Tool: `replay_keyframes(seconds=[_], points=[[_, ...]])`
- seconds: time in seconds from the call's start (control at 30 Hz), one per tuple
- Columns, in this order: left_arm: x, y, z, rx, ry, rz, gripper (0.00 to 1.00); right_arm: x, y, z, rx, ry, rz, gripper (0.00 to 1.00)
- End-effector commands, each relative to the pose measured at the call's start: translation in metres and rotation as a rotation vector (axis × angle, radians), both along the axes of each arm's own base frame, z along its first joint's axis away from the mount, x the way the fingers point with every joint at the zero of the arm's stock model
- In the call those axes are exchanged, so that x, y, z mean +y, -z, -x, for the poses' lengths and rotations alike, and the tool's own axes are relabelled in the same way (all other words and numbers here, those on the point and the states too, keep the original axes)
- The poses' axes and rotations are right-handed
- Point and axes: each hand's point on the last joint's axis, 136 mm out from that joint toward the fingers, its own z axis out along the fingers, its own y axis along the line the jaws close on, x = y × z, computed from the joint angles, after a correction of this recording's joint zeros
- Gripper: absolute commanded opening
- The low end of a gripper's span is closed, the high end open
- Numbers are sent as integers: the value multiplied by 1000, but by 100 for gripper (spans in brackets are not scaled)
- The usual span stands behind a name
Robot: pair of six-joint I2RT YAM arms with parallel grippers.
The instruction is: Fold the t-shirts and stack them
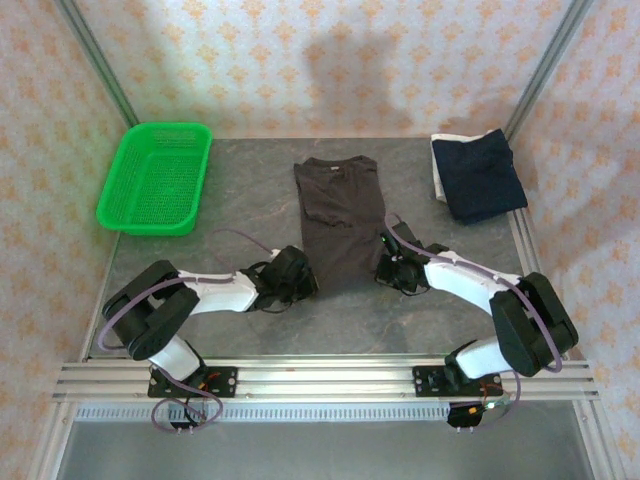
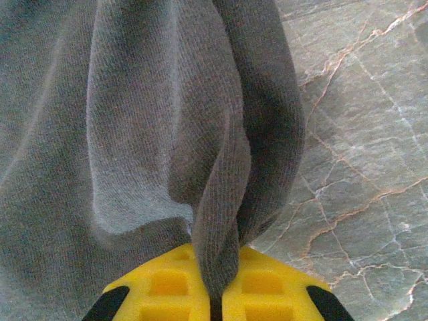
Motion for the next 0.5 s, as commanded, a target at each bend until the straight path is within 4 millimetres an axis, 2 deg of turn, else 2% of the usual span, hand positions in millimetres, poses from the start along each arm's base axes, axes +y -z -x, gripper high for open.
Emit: replay_keyframes(seconds=[0.0,0.1,0.2,0.33,0.47], points=[[-5,-2,14,15,35,12,0,-2,-12,-6,-44,13,-4,1],[2,-16,15,-3,36,-10,0,-5,-22,-5,-46,21,4,0],[7,-43,15,-42,48,-21,0,-7,-44,-6,-53,42,8,0],[16,-86,14,-107,61,-49,0,-10,-80,-8,-94,79,-5,0],[21,-125,5,-165,62,-37,0,-3,-127,-22,-191,91,-64,0]])
